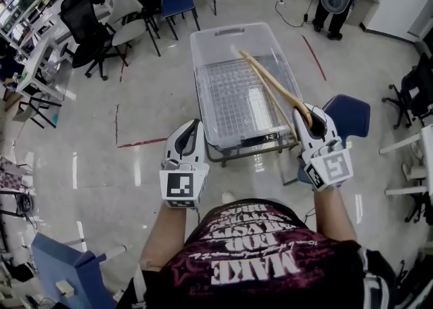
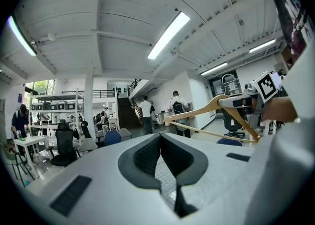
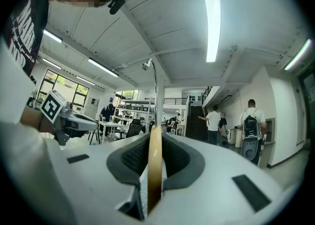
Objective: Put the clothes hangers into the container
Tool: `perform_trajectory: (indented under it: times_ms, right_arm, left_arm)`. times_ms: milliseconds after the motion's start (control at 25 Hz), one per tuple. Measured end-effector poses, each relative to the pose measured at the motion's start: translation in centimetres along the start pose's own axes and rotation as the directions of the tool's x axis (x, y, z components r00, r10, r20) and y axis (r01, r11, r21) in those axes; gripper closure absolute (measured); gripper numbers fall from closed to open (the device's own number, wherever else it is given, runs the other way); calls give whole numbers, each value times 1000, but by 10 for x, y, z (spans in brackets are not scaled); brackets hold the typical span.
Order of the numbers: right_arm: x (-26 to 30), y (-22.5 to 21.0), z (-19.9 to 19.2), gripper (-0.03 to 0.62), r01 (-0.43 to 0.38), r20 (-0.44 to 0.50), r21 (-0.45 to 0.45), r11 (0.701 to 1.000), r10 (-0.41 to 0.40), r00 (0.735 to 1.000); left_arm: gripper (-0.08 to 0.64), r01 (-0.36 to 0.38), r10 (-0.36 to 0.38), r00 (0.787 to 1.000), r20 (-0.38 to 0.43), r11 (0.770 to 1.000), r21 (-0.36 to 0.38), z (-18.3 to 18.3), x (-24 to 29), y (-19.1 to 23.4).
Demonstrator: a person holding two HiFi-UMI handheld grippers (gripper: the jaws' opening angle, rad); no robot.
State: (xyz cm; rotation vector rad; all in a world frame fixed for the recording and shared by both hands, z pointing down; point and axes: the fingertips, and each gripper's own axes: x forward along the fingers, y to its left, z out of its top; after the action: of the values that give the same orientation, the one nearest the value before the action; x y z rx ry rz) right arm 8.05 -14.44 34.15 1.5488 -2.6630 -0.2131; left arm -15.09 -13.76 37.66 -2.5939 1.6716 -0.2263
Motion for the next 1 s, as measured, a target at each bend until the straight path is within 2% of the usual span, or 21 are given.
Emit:
perform_trajectory:
  times_ms: [200,360,600,800,1000]
  right_arm:
    - [13,9,0,532,17,-1,-7,1000,-17,1000]
    - [11,3,-3,532,32,-18,-11,999,-32,999]
    - [19,-4,-8,532,48,-29,-7,999,-48,998]
    - [35,-22,-20,532,26,-31,46,999,-24,999]
    - [59,-38,-25,532,-11,-31,53,999,13,999]
  left_arm:
    - [554,33,-33,999,-3,999,2,-10,10,14]
    - [554,60,-60,998,-6,998,-1,-20,18,9]
    - [554,60,-61,998,-20,998,-15,-19,30,18]
    - [554,63,-63,997,-39,998,-12,-24,51,12]
    - [554,52,-52,997,-48,999,0,-16,75,14]
